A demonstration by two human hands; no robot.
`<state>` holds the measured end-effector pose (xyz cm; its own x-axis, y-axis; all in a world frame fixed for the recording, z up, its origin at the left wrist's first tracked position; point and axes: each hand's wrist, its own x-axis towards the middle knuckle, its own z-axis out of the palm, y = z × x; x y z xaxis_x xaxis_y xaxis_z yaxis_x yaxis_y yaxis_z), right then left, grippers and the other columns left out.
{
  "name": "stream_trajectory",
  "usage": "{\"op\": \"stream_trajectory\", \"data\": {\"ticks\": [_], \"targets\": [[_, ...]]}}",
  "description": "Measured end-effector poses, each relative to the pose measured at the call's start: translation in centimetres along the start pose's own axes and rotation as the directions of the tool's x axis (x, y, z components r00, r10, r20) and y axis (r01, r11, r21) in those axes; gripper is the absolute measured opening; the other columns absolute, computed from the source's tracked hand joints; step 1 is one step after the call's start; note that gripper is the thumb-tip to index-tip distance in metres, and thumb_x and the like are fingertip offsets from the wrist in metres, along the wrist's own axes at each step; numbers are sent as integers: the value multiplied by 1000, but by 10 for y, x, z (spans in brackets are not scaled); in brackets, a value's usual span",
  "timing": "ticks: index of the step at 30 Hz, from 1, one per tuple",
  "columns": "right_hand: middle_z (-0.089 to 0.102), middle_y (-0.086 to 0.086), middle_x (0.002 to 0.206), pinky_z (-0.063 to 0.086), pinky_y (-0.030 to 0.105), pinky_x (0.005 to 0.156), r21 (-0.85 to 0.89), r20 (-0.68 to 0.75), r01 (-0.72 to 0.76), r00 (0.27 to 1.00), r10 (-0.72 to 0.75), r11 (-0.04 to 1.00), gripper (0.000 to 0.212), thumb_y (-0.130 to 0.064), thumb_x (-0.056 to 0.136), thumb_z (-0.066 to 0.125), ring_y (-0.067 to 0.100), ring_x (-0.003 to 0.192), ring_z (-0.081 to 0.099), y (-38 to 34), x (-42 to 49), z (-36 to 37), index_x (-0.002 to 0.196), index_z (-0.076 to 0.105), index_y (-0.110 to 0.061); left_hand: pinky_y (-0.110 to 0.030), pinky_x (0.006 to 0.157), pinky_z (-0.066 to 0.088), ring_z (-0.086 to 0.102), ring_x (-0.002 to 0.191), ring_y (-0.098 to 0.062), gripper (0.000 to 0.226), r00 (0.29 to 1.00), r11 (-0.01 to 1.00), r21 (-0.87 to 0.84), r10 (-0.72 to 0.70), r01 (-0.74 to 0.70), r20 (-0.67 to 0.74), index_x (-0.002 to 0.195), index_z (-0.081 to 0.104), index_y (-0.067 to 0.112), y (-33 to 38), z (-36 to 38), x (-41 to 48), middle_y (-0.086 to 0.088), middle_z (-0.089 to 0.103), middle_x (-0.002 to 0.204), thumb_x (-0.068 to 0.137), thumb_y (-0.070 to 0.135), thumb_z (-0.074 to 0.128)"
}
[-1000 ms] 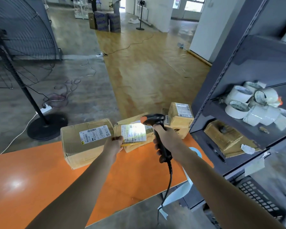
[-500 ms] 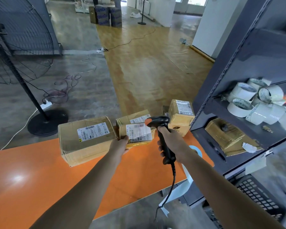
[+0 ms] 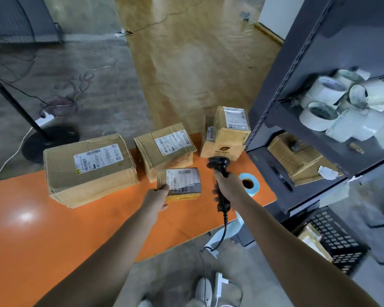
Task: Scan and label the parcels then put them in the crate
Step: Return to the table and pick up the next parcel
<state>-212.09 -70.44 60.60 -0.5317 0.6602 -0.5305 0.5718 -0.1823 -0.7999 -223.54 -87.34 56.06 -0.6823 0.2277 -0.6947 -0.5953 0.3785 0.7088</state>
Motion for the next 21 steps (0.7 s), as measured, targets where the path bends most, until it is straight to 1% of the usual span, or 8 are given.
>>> {"op": "stream_trajectory", "data": {"ticks": [3, 5, 7, 9, 13, 17, 19, 21], "targets": [[58, 8, 75, 48, 32, 58, -137, 17, -9, 1000, 11, 991, 28, -35, 96, 53, 22, 65, 59, 19, 21, 1, 94, 58, -7, -37, 92, 54, 54, 99, -26, 47, 999, 999, 7, -36, 36, -5, 132, 48, -1, -8, 5, 7, -5, 50, 94, 98, 31, 57], [57, 7, 71, 43, 32, 62, -275, 17, 7, 1000, -3, 961, 32, -38, 97, 52, 22, 64, 55, 30, 33, 1, 87, 58, -8, -37, 91, 54, 55, 100, -27, 47, 999, 999, 11, -52, 52, -6, 132, 48, -2, -12, 8, 11, -8, 52, 97, 98, 29, 57], [54, 5, 69, 39, 31, 62, -361, 24, 7, 1000, 2, 933, 34, -40, 98, 51, 24, 66, 53, 39, 42, 2, 86, 57, -9, -36, 90, 53, 56, 104, -28, 47, 998, 997, 28, -69, 69, -3, 132, 48, -4, -14, 12, 17, -13, 53, 107, 98, 28, 57], [53, 5, 68, 39, 30, 61, -425, 31, 9, 1000, 4, 905, 34, -40, 98, 50, 24, 69, 54, 46, 49, 4, 89, 58, -8, -38, 92, 53, 56, 103, -28, 47, 996, 996, 32, -88, 88, -5, 131, 49, -5, -17, 14, 23, -15, 52, 110, 98, 27, 58], [49, 4, 66, 35, 27, 52, -508, 49, 13, 999, 13, 861, 37, -41, 98, 50, 22, 65, 50, 55, 63, 6, 86, 56, -7, -33, 85, 53, 60, 105, -29, 46, 994, 989, 96, -110, 112, -25, 130, 51, -3, -22, 17, 30, -13, 55, 109, 97, 28, 59], [50, 3, 68, 32, 26, 50, -553, 49, 2, 998, 30, 833, 36, -42, 99, 50, 22, 67, 51, 61, 73, 7, 91, 55, -7, -30, 76, 52, 63, 106, -32, 45, 990, 983, 124, -133, 137, -40, 127, 53, -3, -24, 20, 31, -14, 57, 108, 97, 30, 59], [50, 3, 69, 33, 27, 52, -542, 46, 2, 999, 27, 840, 33, -39, 99, 51, 23, 70, 52, 62, 76, 8, 92, 54, -7, -32, 73, 53, 61, 106, -30, 46, 993, 983, 142, -108, 115, -52, 130, 51, 0, -27, 21, 31, -12, 55, 111, 97, 32, 57], [49, 3, 69, 34, 27, 52, -527, 48, 2, 998, 27, 850, 29, -36, 99, 52, 20, 64, 51, 62, 78, 8, 91, 53, -8, -33, 69, 55, 59, 107, -28, 49, 997, 976, 210, -44, 56, -63, 134, 47, 7, -32, 21, 30, -10, 54, 120, 96, 36, 55]]}}
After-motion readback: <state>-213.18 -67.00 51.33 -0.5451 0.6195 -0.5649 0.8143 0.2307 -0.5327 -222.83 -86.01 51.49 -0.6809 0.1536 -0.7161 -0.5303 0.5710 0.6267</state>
